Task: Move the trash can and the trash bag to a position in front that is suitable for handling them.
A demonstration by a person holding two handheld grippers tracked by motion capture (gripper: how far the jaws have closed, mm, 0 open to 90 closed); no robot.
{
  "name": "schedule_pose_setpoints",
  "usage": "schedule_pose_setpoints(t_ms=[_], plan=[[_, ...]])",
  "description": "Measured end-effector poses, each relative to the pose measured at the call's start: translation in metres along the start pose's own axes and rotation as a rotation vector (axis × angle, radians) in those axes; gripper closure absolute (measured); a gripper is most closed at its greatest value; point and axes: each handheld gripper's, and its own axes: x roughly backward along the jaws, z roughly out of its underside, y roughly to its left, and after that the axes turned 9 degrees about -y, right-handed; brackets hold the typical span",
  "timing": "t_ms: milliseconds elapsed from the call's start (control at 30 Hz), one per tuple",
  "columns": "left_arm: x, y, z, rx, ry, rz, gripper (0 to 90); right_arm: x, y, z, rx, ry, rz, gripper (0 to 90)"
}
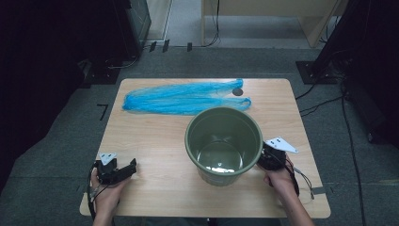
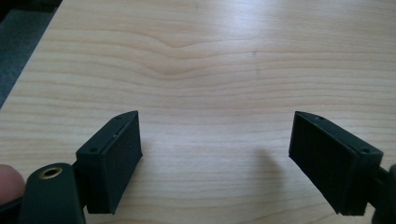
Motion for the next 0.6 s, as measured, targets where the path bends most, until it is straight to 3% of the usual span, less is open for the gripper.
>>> schedule_pose_setpoints(t_ms=[133, 167, 233, 400, 600], plan=[[0.001, -0.014, -0.002, -0.009, -0.032, 0.018, 17.0, 0.003, 0.004, 0.000, -0.005, -0.002, -0.022, 60.8], [0.001, -0.018, -0.003, -0.006, -0.038, 0.032, 26.9, 0.004, 0.006, -0.001, -0.011, -0.012, -0.042, 62.2], [0.000, -0.027, -0.006, 0.021, -0.046, 0.079, 27.0, 0.004, 0.006, -0.001, -0.009, -0.015, -0.050, 62.1], [-0.002, -0.055, -0.017, 0.016, -0.088, 0.154, 36.0, 0.004, 0.017, 0.000, 0.015, -0.011, -0.074, 62.0], [-0.010, -0.088, -0.022, -0.026, -0.111, 0.211, 45.2, 0.003, 0.029, -0.001, 0.030, -0.014, -0.097, 62.3]])
